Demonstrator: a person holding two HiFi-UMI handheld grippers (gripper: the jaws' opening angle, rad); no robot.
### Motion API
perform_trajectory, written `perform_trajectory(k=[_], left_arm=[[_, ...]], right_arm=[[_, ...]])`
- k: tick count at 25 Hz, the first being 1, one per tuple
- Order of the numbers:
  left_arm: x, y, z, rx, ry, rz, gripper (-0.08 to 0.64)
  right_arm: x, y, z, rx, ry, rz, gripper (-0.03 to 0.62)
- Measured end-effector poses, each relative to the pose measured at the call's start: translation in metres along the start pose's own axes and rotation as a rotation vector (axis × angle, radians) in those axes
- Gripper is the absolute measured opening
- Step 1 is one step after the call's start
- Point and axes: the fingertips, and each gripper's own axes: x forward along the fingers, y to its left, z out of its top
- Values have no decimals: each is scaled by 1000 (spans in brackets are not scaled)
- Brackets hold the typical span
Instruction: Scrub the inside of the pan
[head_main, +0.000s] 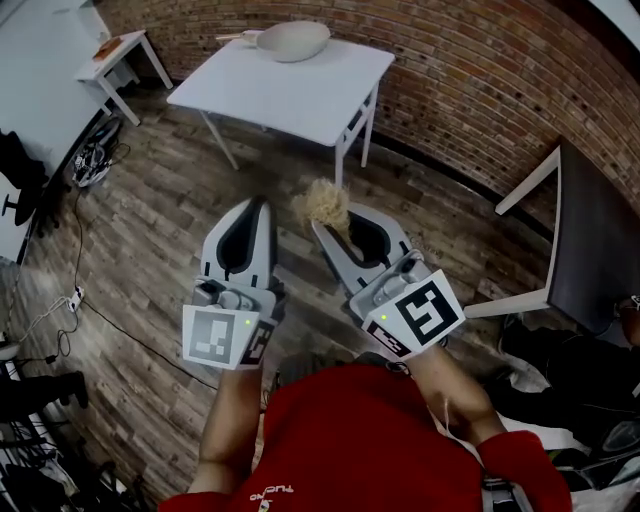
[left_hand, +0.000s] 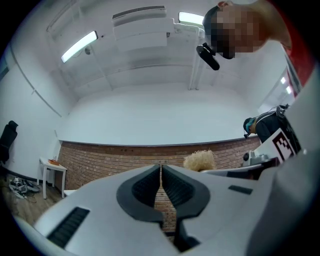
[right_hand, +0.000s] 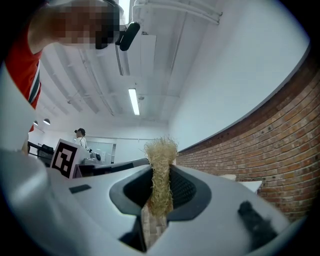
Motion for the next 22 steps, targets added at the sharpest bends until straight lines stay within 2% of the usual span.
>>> perform_trajectory(k=[7, 10, 12, 16, 22], left_arm=[[21, 3, -11, 4, 12, 27, 23], [33, 13, -25, -27, 2, 32, 23], [43, 24, -32, -46, -14, 39, 23], [74, 52, -35, -8, 2, 25, 23], [129, 123, -47, -16, 2, 16, 23]], right_arm=[[4, -26, 0, 4, 1, 8, 87], [15, -40, -4, -1, 3, 6, 87], [26, -51, -8, -3, 1, 4, 87], [60, -71, -20, -11, 15, -5, 87], [132, -111, -31, -19, 35, -26, 87]])
